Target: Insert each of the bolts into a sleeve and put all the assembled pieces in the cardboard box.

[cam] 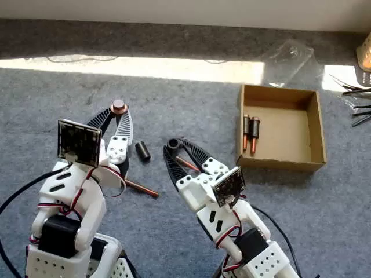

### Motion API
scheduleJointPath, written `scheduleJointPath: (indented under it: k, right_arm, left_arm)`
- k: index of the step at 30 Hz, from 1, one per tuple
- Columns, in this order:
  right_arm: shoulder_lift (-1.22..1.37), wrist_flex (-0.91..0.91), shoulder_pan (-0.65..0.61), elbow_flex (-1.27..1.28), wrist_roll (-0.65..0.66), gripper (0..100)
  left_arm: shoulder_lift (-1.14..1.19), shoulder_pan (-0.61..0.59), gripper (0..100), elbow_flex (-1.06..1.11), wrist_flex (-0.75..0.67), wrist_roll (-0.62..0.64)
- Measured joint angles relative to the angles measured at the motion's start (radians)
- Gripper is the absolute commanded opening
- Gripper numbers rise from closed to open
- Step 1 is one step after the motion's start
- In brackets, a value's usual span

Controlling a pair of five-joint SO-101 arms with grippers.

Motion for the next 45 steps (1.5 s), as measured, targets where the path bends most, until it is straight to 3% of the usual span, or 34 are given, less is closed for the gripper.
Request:
scheduleJointPath:
  k: [9,18,27,37,45]
  right_arm:
    - [0.0,0.003,-0.003,0.0,0.0,0.5]
    - [0.0,0.063,-0.003,0.0,0.0,0.5]
    - [0.0,0.063,-0.003,0.0,0.0,0.5]
    - [0.0,0.063,-0.003,0.0,0.0,0.5]
    - [0.0,0.1,-0.003,0.0,0.0,0.5]
  left_arm:
    - [-0.101,0.138,3,0.201,-0.316,0.0]
    - [-0.123,0.158,3,0.272,-0.557,-0.002]
    - [-0.123,0.247,3,0.272,-0.569,0.121]
    - [-0.123,0.338,3,0.272,-0.388,0.135]
    - [-0.126,0.338,3,0.27,-0.381,0.137]
